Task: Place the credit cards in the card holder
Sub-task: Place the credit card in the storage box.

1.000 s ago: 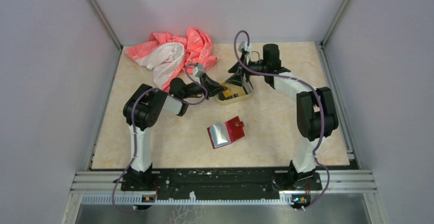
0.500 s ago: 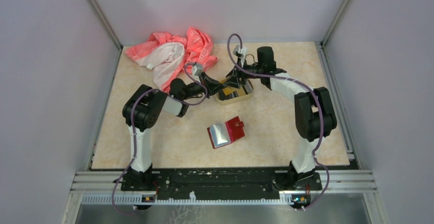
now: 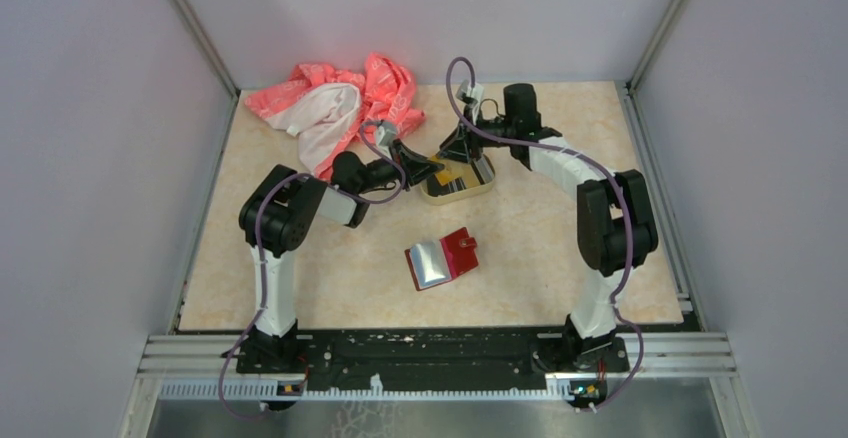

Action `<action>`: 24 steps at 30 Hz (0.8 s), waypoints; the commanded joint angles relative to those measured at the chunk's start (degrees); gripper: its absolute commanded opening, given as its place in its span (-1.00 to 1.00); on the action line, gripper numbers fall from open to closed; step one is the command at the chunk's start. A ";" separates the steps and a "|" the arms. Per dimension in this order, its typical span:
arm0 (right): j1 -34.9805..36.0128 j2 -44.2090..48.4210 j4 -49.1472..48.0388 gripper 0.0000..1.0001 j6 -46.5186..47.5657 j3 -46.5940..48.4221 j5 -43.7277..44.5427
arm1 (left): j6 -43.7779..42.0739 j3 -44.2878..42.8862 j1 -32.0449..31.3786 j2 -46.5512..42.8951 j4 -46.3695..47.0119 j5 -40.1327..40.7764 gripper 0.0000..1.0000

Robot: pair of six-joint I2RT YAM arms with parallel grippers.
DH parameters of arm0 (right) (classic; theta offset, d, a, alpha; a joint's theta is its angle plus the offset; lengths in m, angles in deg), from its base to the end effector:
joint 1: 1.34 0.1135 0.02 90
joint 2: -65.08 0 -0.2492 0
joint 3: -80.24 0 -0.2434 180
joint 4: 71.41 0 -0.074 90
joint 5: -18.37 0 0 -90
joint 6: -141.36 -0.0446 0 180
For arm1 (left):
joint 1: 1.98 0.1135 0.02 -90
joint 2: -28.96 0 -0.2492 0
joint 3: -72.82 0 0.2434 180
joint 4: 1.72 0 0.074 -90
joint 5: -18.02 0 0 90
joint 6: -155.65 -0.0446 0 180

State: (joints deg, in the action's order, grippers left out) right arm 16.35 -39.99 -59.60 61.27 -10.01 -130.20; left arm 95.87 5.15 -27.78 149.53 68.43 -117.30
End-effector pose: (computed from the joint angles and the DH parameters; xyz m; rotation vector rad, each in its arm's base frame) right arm 0.3753 0.1597 0.2455 -1.0632 1.6547 1.1182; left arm 0.3411 -0.2001 0.1652 0.6841 1.3235 -1.3042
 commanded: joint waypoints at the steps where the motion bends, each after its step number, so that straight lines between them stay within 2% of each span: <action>1: -0.46 -0.52 -1.03 -0.34 0.39 2.41 -1.36 | 1.17 -1.22 0.43 0.74 2.74 -1.14 -1.00; 10: 0.14 -1.22 0.46 -0.38 1.75 2.61 -0.25 | 2.91 -1.79 0.40 0.90 3.74 -1.13 -1.00; 15: -0.01 -1.44 2.35 -0.92 3.29 4.31 -1.22 | 3.86 -2.01 0.60 1.36 4.00 -2.02 -0.96; 16: -0.42 -1.36 2.37 -1.00 2.97 4.40 -1.58 | 4.83 -1.98 0.73 1.67 4.39 -2.20 -0.78; 19: -1.71 -1.11 -1.17 -1.00 -1.06 4.28 -3.33 | 6.83 -1.39 1.17 2.77 6.99 -3.27 -0.22; 21: -2.40 -0.88 -4.42 -1.00 -4.45 3.84 -4.41 | 7.26 -0.57 1.28 3.36 9.24 -3.36 0.06; 24: -2.73 -1.03 -10.13 -1.00 -10.41 2.56 -6.30 | 8.39 -0.76 1.21 4.44 11.65 -4.15 0.26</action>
State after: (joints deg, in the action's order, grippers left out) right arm 14.80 -40.58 -59.84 58.45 -8.87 -133.21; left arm 101.97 4.32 -26.69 151.87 70.58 -119.27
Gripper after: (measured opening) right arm 0.009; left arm 0.597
